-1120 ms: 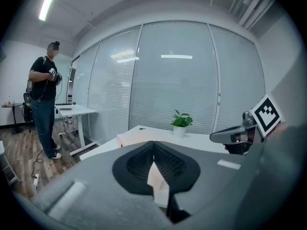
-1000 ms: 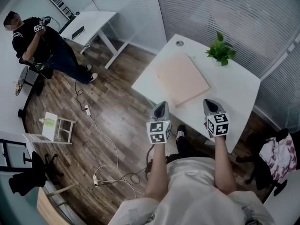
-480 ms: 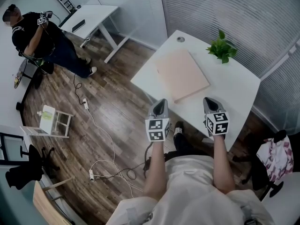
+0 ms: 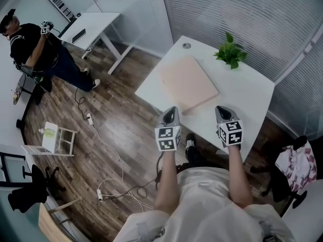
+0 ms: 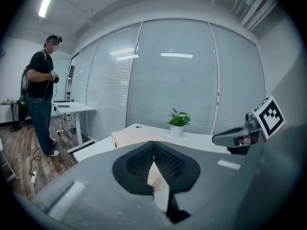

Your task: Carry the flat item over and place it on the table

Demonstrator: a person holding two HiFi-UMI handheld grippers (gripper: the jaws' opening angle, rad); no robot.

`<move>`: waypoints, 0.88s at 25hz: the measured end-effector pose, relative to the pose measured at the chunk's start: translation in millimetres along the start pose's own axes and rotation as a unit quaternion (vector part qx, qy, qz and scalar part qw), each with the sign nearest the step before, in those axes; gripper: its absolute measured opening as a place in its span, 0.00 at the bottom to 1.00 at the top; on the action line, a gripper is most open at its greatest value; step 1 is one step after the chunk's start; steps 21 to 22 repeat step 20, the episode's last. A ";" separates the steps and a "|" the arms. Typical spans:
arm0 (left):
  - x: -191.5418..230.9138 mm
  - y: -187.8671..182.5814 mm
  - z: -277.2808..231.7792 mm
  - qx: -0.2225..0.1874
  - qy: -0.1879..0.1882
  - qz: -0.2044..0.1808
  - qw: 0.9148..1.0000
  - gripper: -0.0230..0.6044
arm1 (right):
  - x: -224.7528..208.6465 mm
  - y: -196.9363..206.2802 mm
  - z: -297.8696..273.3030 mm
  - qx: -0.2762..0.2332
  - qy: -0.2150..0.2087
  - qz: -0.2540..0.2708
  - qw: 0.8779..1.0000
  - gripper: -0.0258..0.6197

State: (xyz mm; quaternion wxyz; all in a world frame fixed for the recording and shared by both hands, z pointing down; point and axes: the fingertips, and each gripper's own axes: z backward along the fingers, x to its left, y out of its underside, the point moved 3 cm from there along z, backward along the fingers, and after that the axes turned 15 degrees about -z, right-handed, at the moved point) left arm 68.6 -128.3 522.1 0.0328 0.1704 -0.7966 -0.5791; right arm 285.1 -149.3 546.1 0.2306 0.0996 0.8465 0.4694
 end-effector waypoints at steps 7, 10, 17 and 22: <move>-2.5 -16.8 -17.5 -0.009 0.008 -0.004 1.000 0.05 | 1.7 -17.7 -7.6 -0.010 -0.014 0.011 1.000 0.04; 4.0 -14.9 -21.3 -0.005 0.004 0.001 1.000 0.05 | 5.3 -17.9 -13.9 0.000 -0.021 0.019 1.000 0.04; 15.2 -10.4 -27.2 0.001 -0.002 0.011 1.000 0.05 | 6.2 -25.7 -30.1 0.008 -0.019 0.028 0.999 0.04; 17.7 -7.4 -27.9 0.003 0.000 0.016 1.000 0.05 | 10.9 -27.0 -34.4 0.008 -0.020 0.030 0.999 0.04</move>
